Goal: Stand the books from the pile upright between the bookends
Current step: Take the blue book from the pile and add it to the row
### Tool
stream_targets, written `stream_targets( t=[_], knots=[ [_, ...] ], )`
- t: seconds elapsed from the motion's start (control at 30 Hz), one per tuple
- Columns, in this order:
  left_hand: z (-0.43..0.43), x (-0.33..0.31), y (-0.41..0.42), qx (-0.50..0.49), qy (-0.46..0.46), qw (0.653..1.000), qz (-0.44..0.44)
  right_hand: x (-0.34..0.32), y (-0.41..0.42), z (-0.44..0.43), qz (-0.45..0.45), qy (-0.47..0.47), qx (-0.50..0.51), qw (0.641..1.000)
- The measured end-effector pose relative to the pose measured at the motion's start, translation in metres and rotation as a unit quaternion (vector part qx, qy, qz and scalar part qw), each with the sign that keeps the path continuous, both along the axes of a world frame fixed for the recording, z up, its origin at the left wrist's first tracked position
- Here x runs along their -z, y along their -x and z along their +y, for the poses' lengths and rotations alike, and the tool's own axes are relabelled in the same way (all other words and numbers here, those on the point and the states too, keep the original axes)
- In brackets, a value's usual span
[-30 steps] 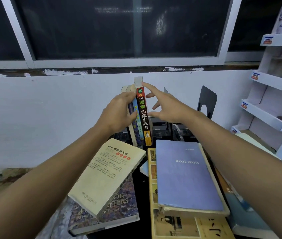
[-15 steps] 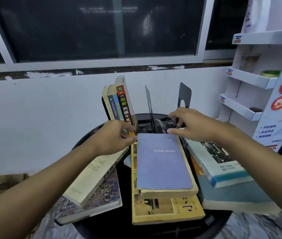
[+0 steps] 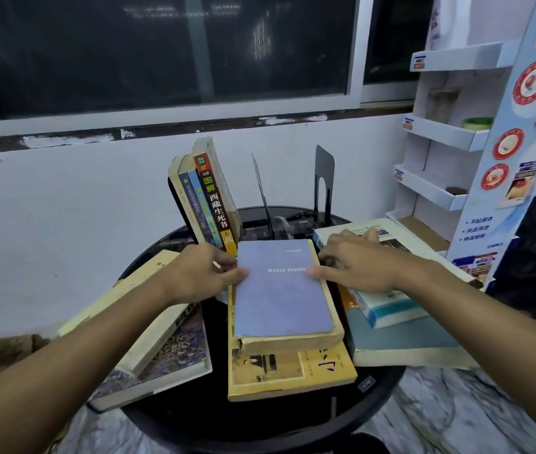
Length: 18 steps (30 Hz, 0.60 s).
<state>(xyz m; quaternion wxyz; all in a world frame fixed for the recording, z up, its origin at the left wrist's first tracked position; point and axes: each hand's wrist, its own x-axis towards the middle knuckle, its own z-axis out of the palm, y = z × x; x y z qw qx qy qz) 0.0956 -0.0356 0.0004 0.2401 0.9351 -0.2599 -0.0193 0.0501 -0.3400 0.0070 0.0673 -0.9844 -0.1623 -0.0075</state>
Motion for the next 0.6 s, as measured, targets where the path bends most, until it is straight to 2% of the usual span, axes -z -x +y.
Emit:
stream_targets(
  t=[0.1,0.27,0.6],
  knots=[
    [0.001,0.004,-0.001,0.001,0.006,1.0,0.019,0.003,0.0,0.004,0.006,-0.011,-0.006,1.0],
    [-0.004,0.011,-0.001,0.008,0.02,0.999,0.047,0.01,-0.005,0.007,-0.001,0.022,-0.006,1.0],
    [-0.01,0.014,0.005,-0.008,0.061,0.997,0.053,0.016,-0.008,0.007,0.005,-0.042,-0.006,0.999]
  ],
)
